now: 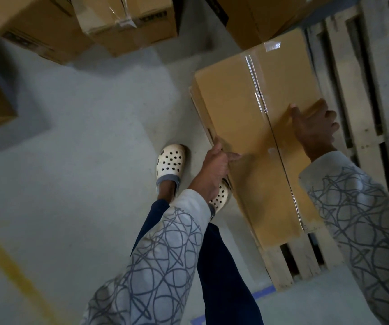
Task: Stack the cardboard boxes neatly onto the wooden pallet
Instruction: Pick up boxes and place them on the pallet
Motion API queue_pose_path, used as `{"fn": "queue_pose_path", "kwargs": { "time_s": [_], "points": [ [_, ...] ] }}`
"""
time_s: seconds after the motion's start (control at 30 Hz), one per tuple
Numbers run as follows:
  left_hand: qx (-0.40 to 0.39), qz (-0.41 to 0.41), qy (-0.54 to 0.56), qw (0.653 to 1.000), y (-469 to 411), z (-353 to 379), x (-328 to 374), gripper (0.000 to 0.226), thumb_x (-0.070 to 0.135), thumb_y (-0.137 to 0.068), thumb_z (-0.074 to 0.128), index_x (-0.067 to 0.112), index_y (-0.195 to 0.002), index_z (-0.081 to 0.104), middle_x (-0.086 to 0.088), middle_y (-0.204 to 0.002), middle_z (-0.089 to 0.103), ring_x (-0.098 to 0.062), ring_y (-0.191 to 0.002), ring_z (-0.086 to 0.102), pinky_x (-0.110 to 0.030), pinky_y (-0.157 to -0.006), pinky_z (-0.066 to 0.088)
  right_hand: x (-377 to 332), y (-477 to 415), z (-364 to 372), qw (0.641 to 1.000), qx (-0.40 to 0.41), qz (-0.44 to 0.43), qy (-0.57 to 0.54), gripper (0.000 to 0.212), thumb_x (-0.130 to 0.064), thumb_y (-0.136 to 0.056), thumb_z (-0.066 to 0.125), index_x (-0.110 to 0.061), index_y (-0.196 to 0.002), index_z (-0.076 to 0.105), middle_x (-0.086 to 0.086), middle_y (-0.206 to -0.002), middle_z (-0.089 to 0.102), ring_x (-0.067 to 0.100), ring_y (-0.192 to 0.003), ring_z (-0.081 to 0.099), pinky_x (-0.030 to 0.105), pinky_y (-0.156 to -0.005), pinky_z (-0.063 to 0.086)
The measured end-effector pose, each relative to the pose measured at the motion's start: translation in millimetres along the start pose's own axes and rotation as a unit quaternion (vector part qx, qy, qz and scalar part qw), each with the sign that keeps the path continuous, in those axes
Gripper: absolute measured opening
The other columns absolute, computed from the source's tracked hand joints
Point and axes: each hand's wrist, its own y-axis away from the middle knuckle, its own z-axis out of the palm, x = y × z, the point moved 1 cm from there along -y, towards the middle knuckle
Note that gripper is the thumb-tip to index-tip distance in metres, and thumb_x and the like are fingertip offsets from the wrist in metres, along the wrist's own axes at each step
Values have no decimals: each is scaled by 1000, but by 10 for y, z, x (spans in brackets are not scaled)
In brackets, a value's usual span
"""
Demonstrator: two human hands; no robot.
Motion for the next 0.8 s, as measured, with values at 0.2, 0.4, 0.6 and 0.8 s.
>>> {"fn": "queue_pose_path", "kwargs": {
  "time_s": [0.2,0.4,0.6,0.8],
  "points": [
    [5,5,-3,1000,-1,-24,0,89,5,-92,67,36,-162,22,10,-147,46,-16,-130,49,-40,-111,40,-17,17,-10,1000,1,-11,-1,85,-64,-96,51,-17,-161,21,17,-162,25,43,-147,24,61,-115,25],
    [5,9,-7,1000,-6,-66,32,88,6,-94,65,37,-162,20,22,-131,51,-9,-115,54,-38,-107,42,-86,21,39,1000,3,-14,2,86,-65,-96,51,-17,-161,19,16,-162,25,42,-147,24,61,-116,25],
    [23,10,-2,1000,1,-44,40,89,7,-91,68,36,-163,23,10,-152,50,-14,-126,55,-38,-109,46,-81,20,61,1000,-2,-5,-5,88,-66,-96,50,-20,-162,17,14,-163,23,41,-148,23,61,-116,24],
    [44,9,5,999,29,-6,39,91,8,-91,68,37,-162,21,8,-155,46,-15,-128,51,-46,-115,42,-38,-13,82,1000,-3,-8,-9,90,-68,-95,50,-20,-163,15,13,-164,22,41,-150,20,63,-118,22]
  ]
}}
